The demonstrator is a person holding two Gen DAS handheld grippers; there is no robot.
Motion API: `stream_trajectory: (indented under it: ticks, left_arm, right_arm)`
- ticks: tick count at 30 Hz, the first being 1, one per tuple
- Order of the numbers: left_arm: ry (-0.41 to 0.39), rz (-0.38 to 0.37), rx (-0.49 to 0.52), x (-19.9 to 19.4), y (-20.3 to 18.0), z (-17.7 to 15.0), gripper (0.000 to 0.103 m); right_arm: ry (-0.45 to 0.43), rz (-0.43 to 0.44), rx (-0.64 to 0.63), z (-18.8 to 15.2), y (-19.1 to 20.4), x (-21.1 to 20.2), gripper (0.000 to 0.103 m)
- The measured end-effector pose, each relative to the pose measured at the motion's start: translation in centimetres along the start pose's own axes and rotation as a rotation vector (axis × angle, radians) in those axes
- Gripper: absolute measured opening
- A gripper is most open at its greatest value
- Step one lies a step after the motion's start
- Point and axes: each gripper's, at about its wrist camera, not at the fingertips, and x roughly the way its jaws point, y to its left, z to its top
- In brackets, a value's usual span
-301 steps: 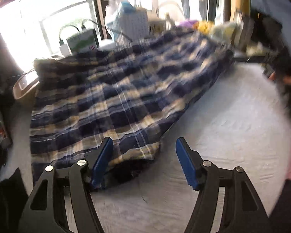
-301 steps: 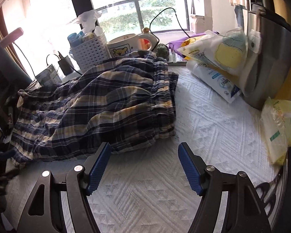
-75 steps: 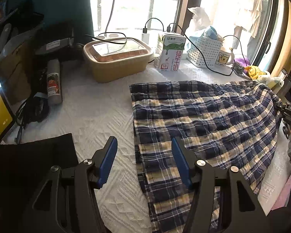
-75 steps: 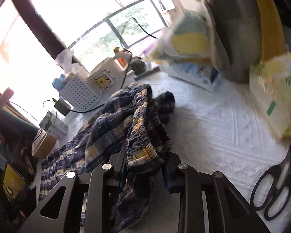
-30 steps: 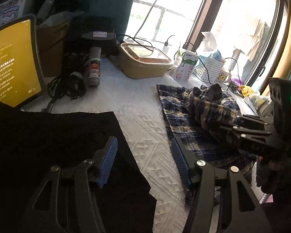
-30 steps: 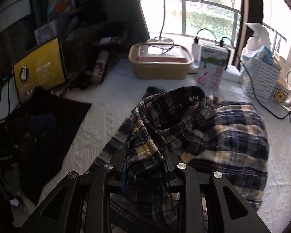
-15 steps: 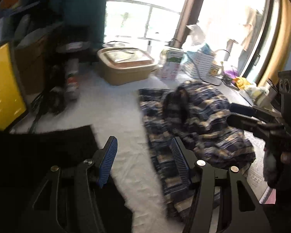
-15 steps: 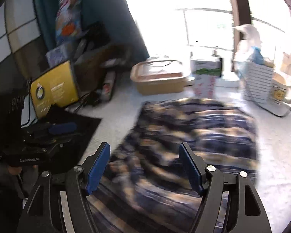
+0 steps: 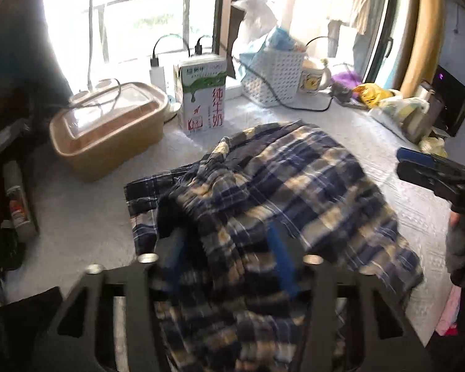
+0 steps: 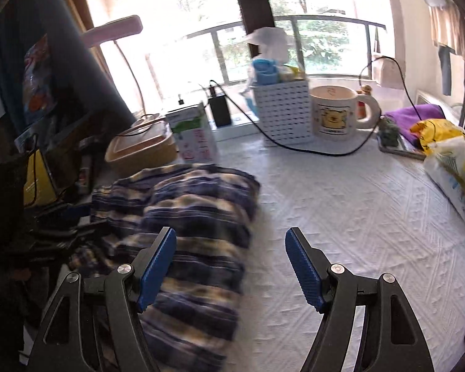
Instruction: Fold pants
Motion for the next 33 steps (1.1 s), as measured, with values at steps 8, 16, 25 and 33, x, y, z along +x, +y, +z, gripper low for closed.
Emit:
stream_trajectory:
  ticks: [8,16,25,33]
  left_arm:
    - [0.004,0.035,-0.059,0.1,3.0,0.5,0.006]
    - [0.065,0.0,-0.146,2.0,7.1,1.2,0.01]
    - [0.085,-0.059,-0.164,2.1,8.7,0.8,0.013]
    - [-0.003,-0.042,-0.172,-2.5,8.9,1.6,0.066]
  right_arm:
    - [0.019,0.027,-0.034,0.2,-0.1,2.5,0.066]
    - [0.059,0.068,-0.204,3.0,2.8,8.5,0.032]
    - [0.146,-0.02,-0.226,4.4,2.1,14.0,0.024]
    - [0.099,-0.053,-0.19,5.8,1.4,11.1,0.024]
